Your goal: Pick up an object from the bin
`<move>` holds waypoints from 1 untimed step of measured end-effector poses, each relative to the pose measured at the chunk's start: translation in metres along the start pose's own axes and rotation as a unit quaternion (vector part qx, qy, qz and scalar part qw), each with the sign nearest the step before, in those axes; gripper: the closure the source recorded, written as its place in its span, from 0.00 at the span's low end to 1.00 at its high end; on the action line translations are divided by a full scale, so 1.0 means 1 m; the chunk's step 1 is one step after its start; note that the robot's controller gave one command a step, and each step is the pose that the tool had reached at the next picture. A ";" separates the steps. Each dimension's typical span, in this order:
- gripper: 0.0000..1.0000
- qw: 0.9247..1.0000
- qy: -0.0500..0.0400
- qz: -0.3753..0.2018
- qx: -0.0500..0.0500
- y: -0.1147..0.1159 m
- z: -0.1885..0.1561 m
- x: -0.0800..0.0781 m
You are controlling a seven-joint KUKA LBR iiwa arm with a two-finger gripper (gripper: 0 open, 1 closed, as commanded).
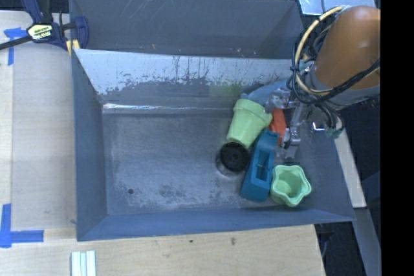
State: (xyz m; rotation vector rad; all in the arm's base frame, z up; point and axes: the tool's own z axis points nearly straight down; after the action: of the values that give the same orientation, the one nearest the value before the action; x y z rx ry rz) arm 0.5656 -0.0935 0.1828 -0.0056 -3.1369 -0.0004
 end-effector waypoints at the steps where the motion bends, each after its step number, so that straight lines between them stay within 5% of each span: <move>1: 0.00 1.000 -0.004 -0.001 0.001 0.000 -0.005 -0.002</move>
Offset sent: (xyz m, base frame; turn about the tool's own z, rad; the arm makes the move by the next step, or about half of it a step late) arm -0.0346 0.0351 -0.0709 0.0199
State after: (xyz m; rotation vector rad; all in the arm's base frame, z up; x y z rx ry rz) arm 0.5671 -0.0932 0.1876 -0.0027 -3.1451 0.0012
